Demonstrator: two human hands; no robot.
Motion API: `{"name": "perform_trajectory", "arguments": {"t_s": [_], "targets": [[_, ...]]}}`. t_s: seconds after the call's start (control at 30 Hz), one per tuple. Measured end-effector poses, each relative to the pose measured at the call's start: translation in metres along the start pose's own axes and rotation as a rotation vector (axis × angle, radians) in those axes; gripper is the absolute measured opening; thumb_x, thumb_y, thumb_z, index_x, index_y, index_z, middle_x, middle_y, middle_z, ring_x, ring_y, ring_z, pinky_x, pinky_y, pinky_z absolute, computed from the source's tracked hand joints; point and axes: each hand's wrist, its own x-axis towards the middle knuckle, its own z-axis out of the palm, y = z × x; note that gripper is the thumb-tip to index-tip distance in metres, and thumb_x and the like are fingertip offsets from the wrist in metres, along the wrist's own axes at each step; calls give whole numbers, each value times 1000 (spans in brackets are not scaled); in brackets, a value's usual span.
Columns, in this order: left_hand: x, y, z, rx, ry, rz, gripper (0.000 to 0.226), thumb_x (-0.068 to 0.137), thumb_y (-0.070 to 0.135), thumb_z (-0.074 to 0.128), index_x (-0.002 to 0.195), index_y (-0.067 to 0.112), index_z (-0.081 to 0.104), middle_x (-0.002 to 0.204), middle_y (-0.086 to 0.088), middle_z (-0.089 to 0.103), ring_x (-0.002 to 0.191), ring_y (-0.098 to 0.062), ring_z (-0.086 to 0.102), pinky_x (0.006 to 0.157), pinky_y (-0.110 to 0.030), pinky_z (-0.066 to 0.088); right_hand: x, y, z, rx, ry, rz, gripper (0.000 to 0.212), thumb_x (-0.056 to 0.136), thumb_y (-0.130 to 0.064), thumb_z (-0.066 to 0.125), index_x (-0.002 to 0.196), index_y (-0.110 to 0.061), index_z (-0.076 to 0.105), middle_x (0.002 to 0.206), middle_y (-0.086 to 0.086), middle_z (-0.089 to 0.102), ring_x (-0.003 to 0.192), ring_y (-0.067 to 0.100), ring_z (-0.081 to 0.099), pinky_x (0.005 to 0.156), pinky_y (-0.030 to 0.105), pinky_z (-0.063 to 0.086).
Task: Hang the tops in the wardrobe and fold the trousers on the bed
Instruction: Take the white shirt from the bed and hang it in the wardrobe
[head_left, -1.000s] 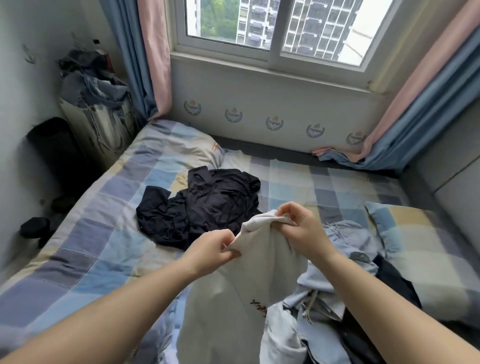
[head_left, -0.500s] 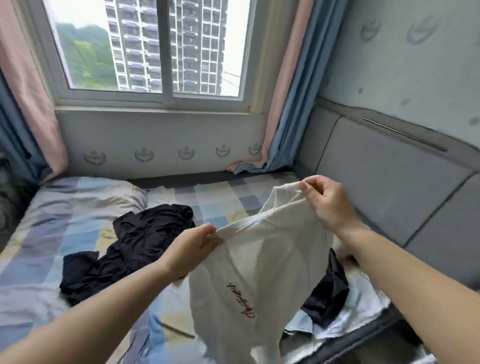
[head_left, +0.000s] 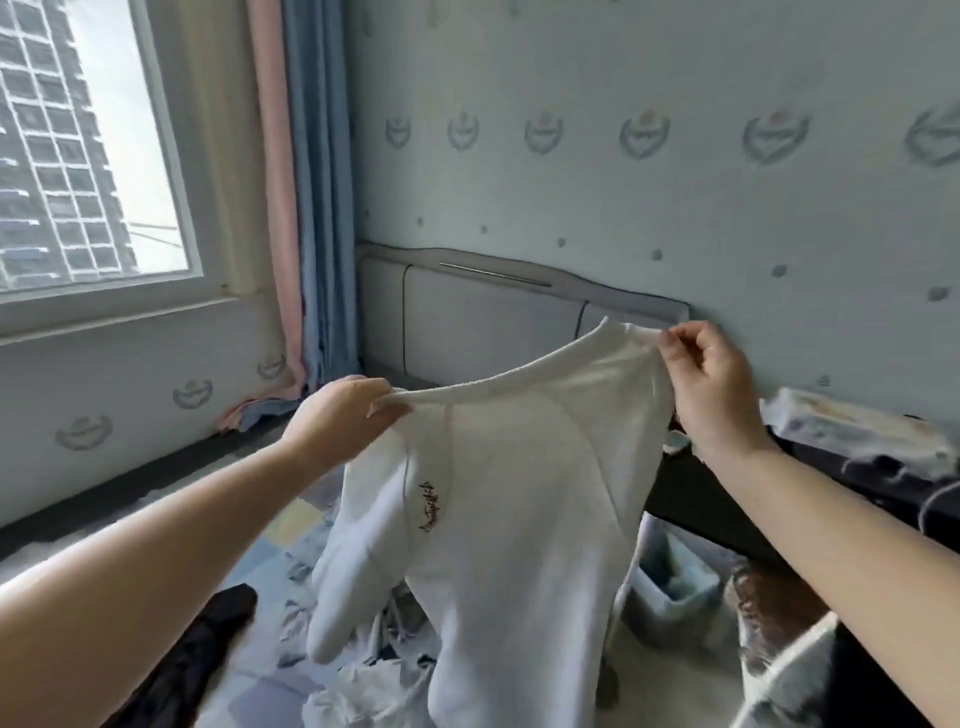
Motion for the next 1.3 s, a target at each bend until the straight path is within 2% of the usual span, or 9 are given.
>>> {"name": "perform_trajectory", "arguments": {"t_s": [0.13, 0.2, 0.3, 0.47, 0.63, 0.73, 0.87, 1.13, 1.3], "targets": [[37, 77, 12, -82, -86, 28, 23, 93, 35, 55, 79, 18, 62, 71, 3, 58, 75, -25, 56, 66, -32, 47, -6, -3, -82, -14, -88, 7, 16, 97, -22, 50, 81, -17, 49, 83, -9, 61, 65, -6, 55, 58, 4, 37], [49, 121, 21, -168, -116, 54, 18, 92, 29, 55, 80, 19, 64, 73, 3, 62, 77, -24, 58, 67, -31, 47, -13, -4, -124, 86, -214, 26, 21, 98, -15, 47, 77, -15, 46, 99, -10, 69, 83, -13, 60, 71, 6, 41], [60, 199, 38, -196, -151, 119, 22, 93, 36, 52, 87, 21, 67, 80, 1, 66, 79, -25, 60, 65, -32, 49, -30, -2, -185, 79, -274, 107, 25, 93, -26, 48, 68, -28, 52, 64, -19, 52, 67, -4, 47, 67, 15, 35], [58, 340, 72, -263, -221, 231, 24, 93, 34, 51, 78, 20, 64, 74, -1, 68, 74, -24, 63, 68, -34, 49, -63, 7, -290, 7, -411, 205, 20, 86, -30, 44, 70, -18, 44, 60, -16, 36, 59, -1, 33, 59, 15, 30], [42, 464, 102, -1006, -495, 80, 20, 92, 4, 55, 80, 12, 68, 86, -13, 71, 78, -21, 70, 76, -30, 58, -88, 18, -400, -243, -421, 238, 18, 88, -9, 64, 85, -17, 47, 64, -6, 49, 58, -1, 42, 59, 11, 35], [28, 529, 110, -1352, -673, 53, 31, 91, -1, 53, 82, 16, 77, 91, -9, 72, 84, -16, 70, 82, -25, 57, -103, 17, -454, -529, -409, 259, 26, 83, -22, 71, 102, -32, 58, 76, -3, 64, 60, -1, 50, 61, 10, 37], [19, 621, 116, -1745, -888, -93, 23, 93, 4, 42, 95, 4, 65, 92, -11, 65, 79, -20, 66, 77, -29, 58, -120, 23, -519, -901, -484, 330, 21, 80, -32, 71, 74, -40, 53, 72, -15, 56, 67, 0, 50, 57, 16, 35], [24, 768, 142, -1816, -1052, -82, 10, 92, 4, 57, 93, 7, 67, 77, -2, 69, 65, -10, 66, 56, -19, 56, -146, 62, -612, -1440, -604, 631, 26, 78, -29, 51, 65, -24, 30, 76, -3, 47, 73, 21, 47, 51, 30, 28], [46, 839, 171, -1766, -1154, 146, 9, 94, 11, 57, 95, 7, 65, 72, -3, 70, 61, -11, 68, 56, -20, 55, -118, 73, -661, -1687, -343, 847, 19, 87, -25, 44, 72, -23, 31, 100, 3, 57, 79, 21, 44, 55, 28, 30]]}}
